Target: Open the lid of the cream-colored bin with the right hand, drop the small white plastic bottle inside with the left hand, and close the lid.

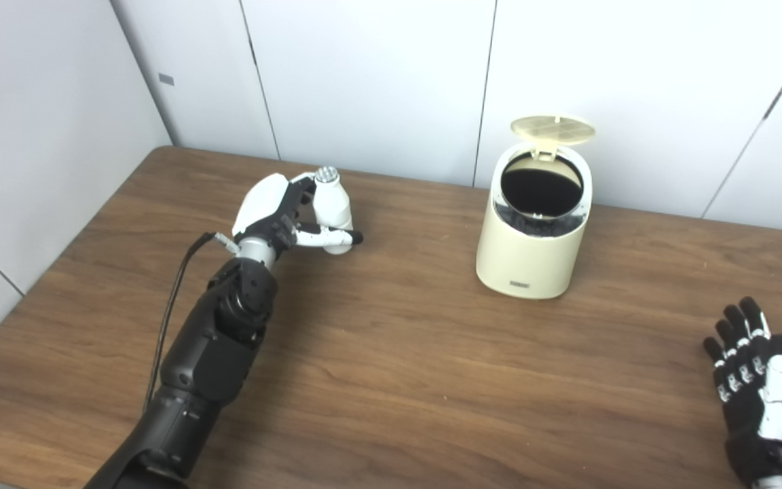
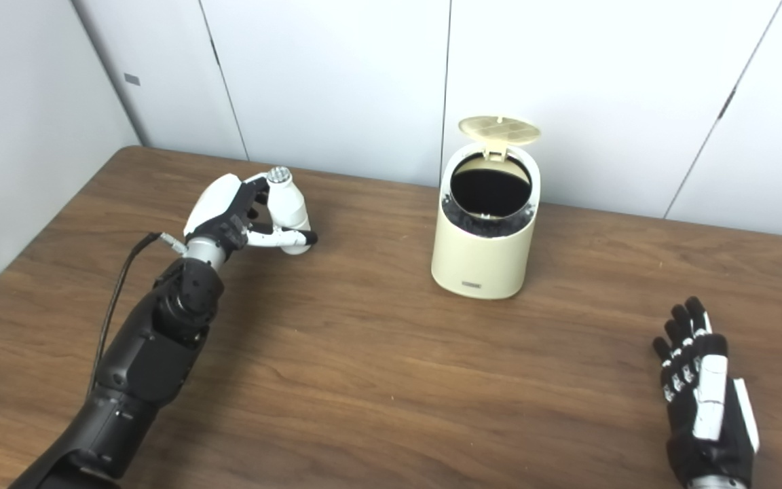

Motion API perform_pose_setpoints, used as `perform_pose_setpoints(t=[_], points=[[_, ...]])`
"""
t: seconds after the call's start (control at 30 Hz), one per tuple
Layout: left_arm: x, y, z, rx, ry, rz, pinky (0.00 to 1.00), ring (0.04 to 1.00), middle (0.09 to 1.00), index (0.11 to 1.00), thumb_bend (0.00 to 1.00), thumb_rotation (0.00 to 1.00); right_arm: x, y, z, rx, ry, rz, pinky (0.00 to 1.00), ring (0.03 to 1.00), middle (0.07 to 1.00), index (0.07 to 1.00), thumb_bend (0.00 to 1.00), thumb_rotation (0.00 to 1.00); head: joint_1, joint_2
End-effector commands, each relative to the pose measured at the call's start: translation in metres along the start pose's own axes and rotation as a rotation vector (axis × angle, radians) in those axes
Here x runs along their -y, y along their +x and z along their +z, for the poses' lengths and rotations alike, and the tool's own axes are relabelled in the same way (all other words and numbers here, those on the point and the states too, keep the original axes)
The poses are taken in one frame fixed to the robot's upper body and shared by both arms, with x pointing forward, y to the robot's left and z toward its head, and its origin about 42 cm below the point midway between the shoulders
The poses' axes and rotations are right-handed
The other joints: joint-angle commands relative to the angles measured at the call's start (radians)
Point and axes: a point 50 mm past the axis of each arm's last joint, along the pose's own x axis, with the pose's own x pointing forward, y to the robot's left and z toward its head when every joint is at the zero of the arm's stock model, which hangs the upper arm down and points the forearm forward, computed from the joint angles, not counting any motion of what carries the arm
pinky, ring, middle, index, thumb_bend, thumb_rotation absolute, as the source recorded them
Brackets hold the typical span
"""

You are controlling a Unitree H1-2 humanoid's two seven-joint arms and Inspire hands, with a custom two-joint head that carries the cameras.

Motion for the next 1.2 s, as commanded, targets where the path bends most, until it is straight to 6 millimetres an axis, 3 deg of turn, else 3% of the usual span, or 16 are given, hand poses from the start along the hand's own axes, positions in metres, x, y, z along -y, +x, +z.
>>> perform_pose_setpoints(t=[0.0, 0.17, 0.3, 0.4, 0.43, 0.47, 0.5, 0.6, 0.93, 1.17], points=[[-0.022, 0.011, 0.019, 0.055, 0.006, 0.092, 0.61, 0.731, 0.78, 0.818, 0.98, 0.33, -0.001, 0.008, 0.012, 0.065, -0.016, 0.015, 1.0, 1.0, 0.981, 0.995, 0.54, 1.0, 0.0, 0.002], [-0.022, 0.011, 0.019, 0.067, 0.018, 0.108, 0.64, 0.746, 0.778, 0.798, 0.97, 0.3, -0.001, 0.008, 0.013, 0.062, -0.027, 0.016, 1.0, 1.0, 0.976, 0.995, 0.54, 1.0, 0.0, 0.002], [-0.022, 0.011, 0.019, 0.074, 0.006, 0.109, 0.54, 0.64, 0.727, 0.776, 0.94, 0.25, -0.001, 0.008, 0.012, 0.063, -0.02, 0.013, 1.0, 1.0, 0.975, 0.993, 0.54, 1.0, 0.0, 0.002], [-0.021, 0.01, 0.019, 0.099, -0.054, 0.147, 0.46, 0.559, 0.657, 0.698, 0.9, 0.14, 0.0, 0.008, 0.011, 0.065, -0.022, 0.015, 1.0, 1.0, 0.972, 0.993, 0.54, 1.0, 0.002, 0.007], [-0.02, 0.01, 0.019, 0.111, -0.088, 0.167, 0.44, 0.525, 0.604, 0.649, 0.88, 0.06, 0.0, 0.008, 0.011, 0.064, -0.02, 0.015, 1.0, 1.0, 0.971, 0.995, 0.54, 1.0, 0.002, 0.007], [-0.019, 0.01, 0.018, 0.125, -0.112, 0.185, 0.42, 0.499, 0.562, 0.571, 0.7, 0.05, 0.0, 0.008, 0.011, 0.063, -0.017, 0.016, 1.0, 1.0, 0.97, 0.996, 0.54, 1.0, 0.002, 0.007], [-0.018, 0.01, 0.018, 0.142, -0.123, 0.207, 0.41, 0.479, 0.515, 0.544, 0.62, 0.03, 0.0, 0.008, 0.01, 0.063, -0.014, 0.017, 1.0, 1.0, 0.971, 0.998, 0.55, 1.0, 0.001, 0.007], [-0.014, 0.011, 0.017, 0.177, -0.122, 0.249, 0.38, 0.431, 0.491, 0.493, 0.51, 0.0, 0.001, 0.009, 0.009, 0.064, -0.011, 0.014, 1.0, 1.0, 0.965, 0.997, 0.54, 1.0, 0.002, 0.008], [-0.011, 0.013, 0.017, 0.199, -0.112, 0.261, 0.36, 0.398, 0.482, 0.502, 0.5, 0.0, 0.003, 0.009, 0.007, 0.06, -0.014, 0.009, 1.0, 1.0, 0.943, 0.988, 0.54, 1.0, -0.003, 0.008], [-0.012, 0.005, 0.016, 0.227, -0.122, 0.253, 0.39, 0.411, 0.488, 0.495, 0.5, 0.0, 0.001, 0.009, 0.006, 0.049, -0.004, -0.004, 1.0, 1.0, 0.934, 0.984, 0.55, 1.0, -0.061, 0.002]])
